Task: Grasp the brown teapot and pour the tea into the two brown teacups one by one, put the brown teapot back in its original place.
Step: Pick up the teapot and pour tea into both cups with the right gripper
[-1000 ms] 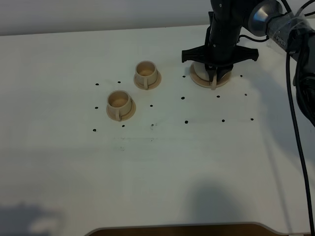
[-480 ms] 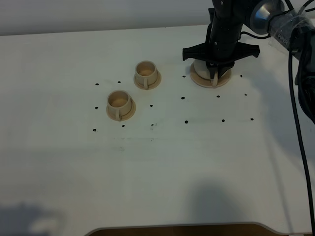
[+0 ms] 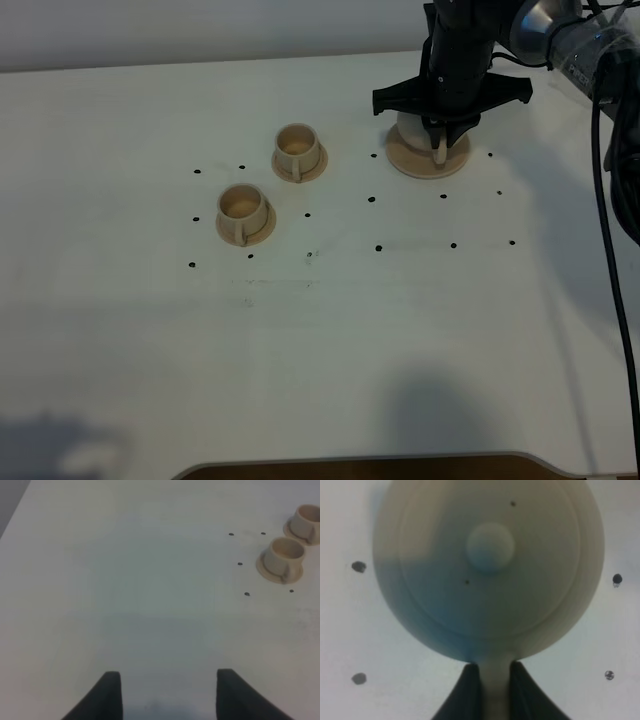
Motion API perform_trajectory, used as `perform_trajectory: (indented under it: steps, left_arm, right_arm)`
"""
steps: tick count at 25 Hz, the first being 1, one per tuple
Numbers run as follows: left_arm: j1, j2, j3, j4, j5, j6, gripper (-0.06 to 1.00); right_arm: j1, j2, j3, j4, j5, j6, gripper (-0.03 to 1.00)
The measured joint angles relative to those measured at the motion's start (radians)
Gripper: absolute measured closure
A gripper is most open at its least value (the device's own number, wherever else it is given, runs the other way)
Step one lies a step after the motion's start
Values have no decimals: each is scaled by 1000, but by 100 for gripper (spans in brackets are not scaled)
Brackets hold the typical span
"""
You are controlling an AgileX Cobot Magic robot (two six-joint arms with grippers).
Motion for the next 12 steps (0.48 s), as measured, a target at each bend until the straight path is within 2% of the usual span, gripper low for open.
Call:
perform_trajectory:
  steps: [5, 12]
  left_arm:
    - [0, 0, 0, 0, 0, 0, 48]
    - [0, 0, 0, 0, 0, 0, 48]
  right_arm:
    - [3, -8, 0, -3, 0, -41, 85]
    - [60, -60, 0, -10, -26, -230, 85]
